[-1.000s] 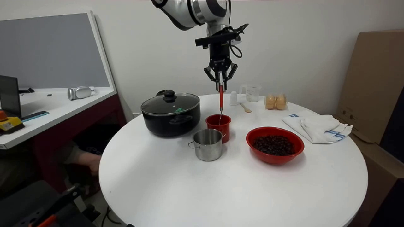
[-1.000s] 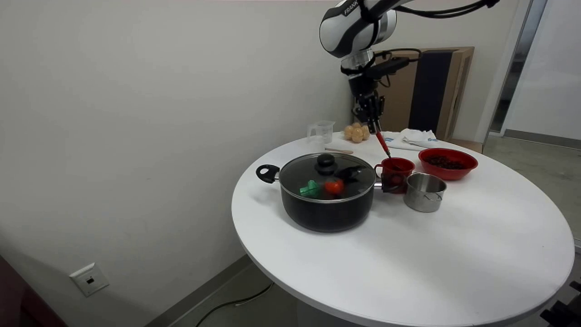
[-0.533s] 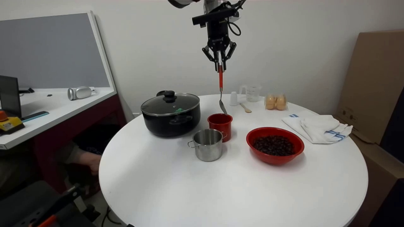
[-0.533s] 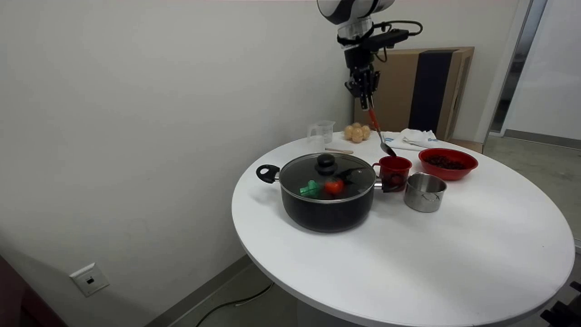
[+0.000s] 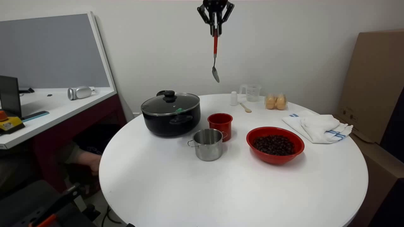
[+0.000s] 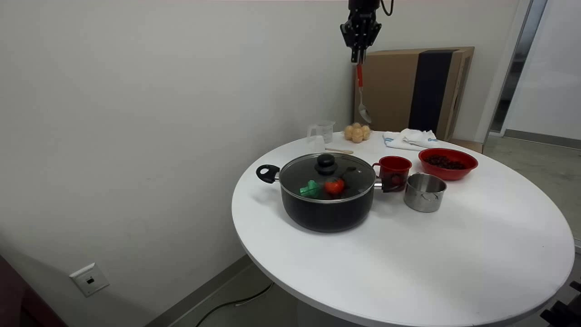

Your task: Remove the spoon from the cup and stir in the bowl

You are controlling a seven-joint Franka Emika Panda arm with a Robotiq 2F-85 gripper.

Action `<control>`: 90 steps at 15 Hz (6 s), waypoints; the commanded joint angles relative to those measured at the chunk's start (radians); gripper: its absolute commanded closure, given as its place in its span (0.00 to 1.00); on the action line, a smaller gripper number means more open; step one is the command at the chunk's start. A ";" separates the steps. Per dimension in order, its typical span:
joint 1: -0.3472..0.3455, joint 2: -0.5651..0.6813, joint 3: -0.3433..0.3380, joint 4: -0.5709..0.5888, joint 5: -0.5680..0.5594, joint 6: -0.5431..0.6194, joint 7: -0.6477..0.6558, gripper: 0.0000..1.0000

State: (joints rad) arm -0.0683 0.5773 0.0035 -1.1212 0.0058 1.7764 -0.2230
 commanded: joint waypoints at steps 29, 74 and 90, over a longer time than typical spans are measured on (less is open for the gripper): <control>-0.246 -0.201 -0.116 -0.723 0.050 0.638 -0.069 0.96; -0.319 -0.093 -0.081 -0.687 0.086 0.726 -0.207 0.96; -0.271 -0.040 -0.008 -0.609 0.081 0.732 -0.214 0.96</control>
State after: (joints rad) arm -0.3527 0.5283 -0.0189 -1.7355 0.0726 2.4901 -0.4118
